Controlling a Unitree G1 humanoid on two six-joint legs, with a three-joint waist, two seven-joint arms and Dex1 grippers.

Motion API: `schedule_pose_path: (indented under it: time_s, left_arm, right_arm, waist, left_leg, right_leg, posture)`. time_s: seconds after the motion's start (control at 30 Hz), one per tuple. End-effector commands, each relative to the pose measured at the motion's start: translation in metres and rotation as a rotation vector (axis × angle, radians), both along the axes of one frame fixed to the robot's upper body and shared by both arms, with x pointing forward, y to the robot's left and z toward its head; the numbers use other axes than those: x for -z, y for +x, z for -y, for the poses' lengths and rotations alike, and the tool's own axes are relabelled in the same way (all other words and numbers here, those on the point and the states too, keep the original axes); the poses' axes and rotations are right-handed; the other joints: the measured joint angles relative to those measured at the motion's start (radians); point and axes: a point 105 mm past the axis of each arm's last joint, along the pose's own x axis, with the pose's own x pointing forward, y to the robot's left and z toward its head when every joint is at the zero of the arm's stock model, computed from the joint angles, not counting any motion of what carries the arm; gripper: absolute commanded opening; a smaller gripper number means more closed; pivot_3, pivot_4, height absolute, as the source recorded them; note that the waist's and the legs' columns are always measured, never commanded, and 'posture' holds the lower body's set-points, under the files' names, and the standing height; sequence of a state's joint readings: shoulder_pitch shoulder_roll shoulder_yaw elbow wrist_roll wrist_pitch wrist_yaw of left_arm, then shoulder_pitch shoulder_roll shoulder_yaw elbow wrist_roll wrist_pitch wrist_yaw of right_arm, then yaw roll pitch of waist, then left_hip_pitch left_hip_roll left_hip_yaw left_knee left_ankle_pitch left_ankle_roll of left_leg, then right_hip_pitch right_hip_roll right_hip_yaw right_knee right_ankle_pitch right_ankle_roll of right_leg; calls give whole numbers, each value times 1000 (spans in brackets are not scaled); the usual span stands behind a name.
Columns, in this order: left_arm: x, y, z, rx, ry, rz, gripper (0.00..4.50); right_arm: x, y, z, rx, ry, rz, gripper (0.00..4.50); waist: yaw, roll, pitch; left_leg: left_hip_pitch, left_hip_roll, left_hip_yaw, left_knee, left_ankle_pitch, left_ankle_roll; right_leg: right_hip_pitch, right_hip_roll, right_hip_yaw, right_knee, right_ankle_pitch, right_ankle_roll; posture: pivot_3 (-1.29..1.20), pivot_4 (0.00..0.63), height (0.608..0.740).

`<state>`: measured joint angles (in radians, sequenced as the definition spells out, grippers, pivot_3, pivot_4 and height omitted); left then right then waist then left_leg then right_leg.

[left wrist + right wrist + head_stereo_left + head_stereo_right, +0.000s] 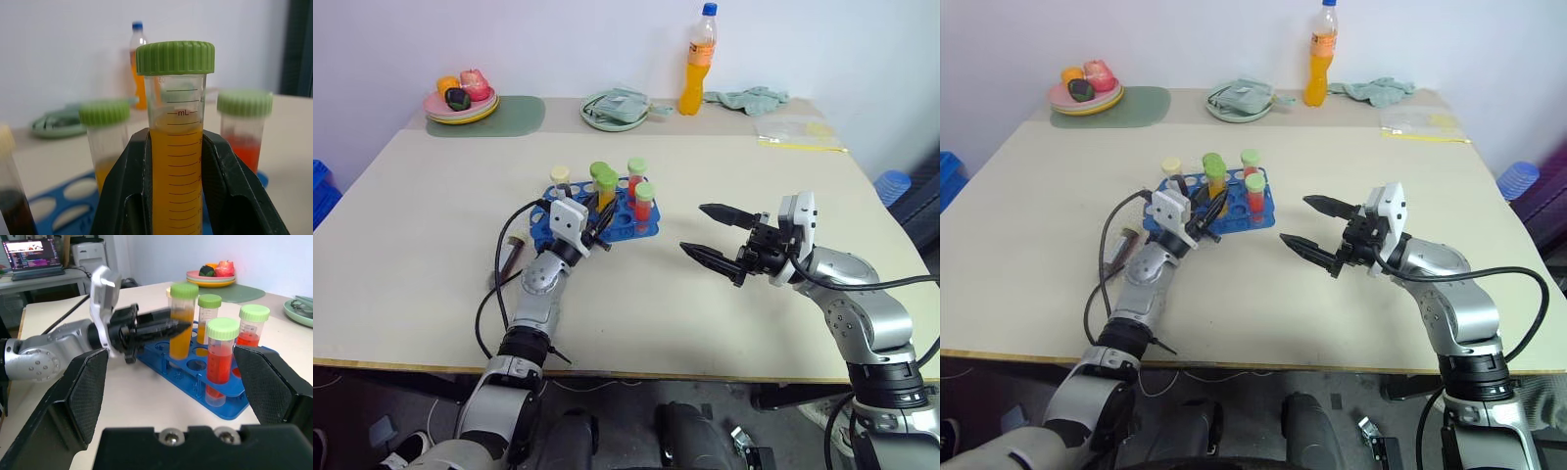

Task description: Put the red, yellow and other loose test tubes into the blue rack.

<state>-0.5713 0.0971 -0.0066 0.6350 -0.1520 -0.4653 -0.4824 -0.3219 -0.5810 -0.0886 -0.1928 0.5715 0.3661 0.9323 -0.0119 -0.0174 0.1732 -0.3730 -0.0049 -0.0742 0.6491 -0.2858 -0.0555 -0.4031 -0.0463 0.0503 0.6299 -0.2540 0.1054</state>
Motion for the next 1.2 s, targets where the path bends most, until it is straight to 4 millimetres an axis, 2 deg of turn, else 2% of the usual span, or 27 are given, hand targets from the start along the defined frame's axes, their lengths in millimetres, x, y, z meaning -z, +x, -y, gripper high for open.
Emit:
schedule_pose_path:
  time_s: [0.03, 0.13, 0.2, 0.33, 0.4, 0.47, 0.57, 0.93, 1.2]
  left_arm:
    - [-9, 0, 6, 9, -2, 29, 919]
    - [-6, 2, -2, -19, -36, -1, 919]
    - [-6, 1, -11, -6, -185, -50, 919]
    - [-8, 0, -15, -6, -140, -30, 2691]
    - [-12, 0, -17, -12, -127, -22, 3764]
    - [-16, -1, -22, -29, -120, -19, 4478]
    - [-23, -7, -32, -61, -81, -17, 4478]
    - [-66, -52, -76, -113, 87, -66, 4478]
    - [-85, -67, -115, -152, 172, -346, 4478]
  right_arm:
    - [-12, -2, 2, 9, 7, 51, 4500]
    - [-12, -2, 4, 14, 5, 52, 4500]
    - [-12, -2, 3, 14, 3, 56, 4500]
    - [-12, -1, 1, 11, 10, 56, 4500]
    - [-11, -1, 1, 8, 9, 55, 4500]
    - [-10, 0, 0, 5, 8, 55, 4500]
    - [-10, 1, -2, 2, 11, 57, 4500]
    - [-5, 8, -13, -28, 41, 60, 4500]
    - [-3, 14, -22, -62, 49, 73, 4500]
  waist:
    - [0, 0, 0]
    - [0, 0, 0]
    - [0, 0, 0]
    - [-3, 0, 0]
    - [-2, 0, 0]
    - [-1, 0, 0]
    - [-3, 0, 0]
    - [-4, 0, 0]
    - [-8, 0, 0]
  left_leg:
    - [0, 0, 0, 0, 0, 0]
    - [0, 0, 0, 0, 0, 0]
    - [0, 0, 0, 0, 0, 0]
    - [0, 0, 0, 0, 0, 0]
    - [0, 0, -1, 0, 0, 0]
    - [0, 0, -1, 0, 0, 0]
    - [0, 0, -1, 0, 0, 0]
    - [0, 1, -1, 0, 0, 0]
    - [0, 1, -2, 0, 0, 0]
  right_leg:
    - [0, 0, 0, 0, 0, 0]
    - [0, 0, 0, 0, 0, 0]
    - [0, 0, 0, 0, 0, 0]
    - [0, 0, 0, 0, 0, 0]
    - [0, 0, 0, 0, 0, 0]
    - [0, 0, 0, 0, 0, 0]
    - [0, 0, 0, 0, 0, 0]
    - [0, 0, 0, 0, 0, 0]
    - [0, 1, -1, 1, 0, 0]
  posture:
    - [0, 150, 740]
    - [0, 150, 740]
    - [0, 150, 740]
    - [0, 150, 740]
    - [0, 150, 740]
    - [0, 150, 740]
    - [0, 150, 740]
    - [0, 150, 740]
    - [0, 150, 740]
